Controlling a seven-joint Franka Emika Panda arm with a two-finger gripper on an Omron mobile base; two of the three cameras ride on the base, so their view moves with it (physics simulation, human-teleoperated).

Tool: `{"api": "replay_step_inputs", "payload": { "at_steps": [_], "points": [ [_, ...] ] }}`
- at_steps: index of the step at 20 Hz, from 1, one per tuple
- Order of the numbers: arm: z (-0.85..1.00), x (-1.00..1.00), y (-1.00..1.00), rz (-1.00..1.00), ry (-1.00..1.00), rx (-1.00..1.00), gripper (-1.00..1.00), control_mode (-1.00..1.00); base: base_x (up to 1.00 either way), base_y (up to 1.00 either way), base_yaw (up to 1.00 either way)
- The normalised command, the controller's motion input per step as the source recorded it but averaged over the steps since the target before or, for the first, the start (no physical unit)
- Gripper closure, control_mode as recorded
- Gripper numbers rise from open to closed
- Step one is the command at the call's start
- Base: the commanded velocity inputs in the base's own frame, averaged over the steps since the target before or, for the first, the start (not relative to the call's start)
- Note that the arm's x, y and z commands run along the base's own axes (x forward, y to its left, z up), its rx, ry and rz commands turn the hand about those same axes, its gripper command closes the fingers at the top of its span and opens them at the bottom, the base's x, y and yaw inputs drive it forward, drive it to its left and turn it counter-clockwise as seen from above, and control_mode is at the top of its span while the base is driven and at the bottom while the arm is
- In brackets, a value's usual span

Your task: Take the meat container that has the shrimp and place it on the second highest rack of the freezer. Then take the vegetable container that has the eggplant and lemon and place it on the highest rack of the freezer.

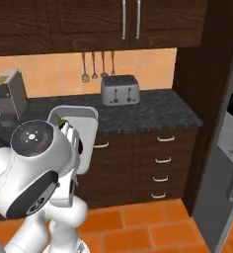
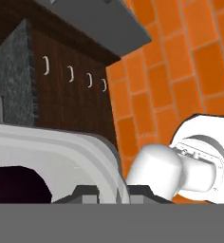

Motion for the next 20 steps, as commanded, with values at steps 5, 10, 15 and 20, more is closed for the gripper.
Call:
{"api": "replay_step_inputs", "payload": {
  "at_steps": [5,10,15,20],
  "points": [
    [0.00,0.00,0.00,0.00,0.00,0.00,1.00,1.00,-0.27,0.00,-0.63],
    [0.00,0.00,0.00,0.00,0.00,0.00,1.00,1.00,0.00,0.03,-0.72],
    [0.00,0.00,0.00,0.00,0.00,0.00,1.00,1.00,0.00,0.03,-0.77],
    [0.00,0.00,0.00,0.00,0.00,0.00,1.00,1.00,0.00,0.01,-0.67]
  ]
}}
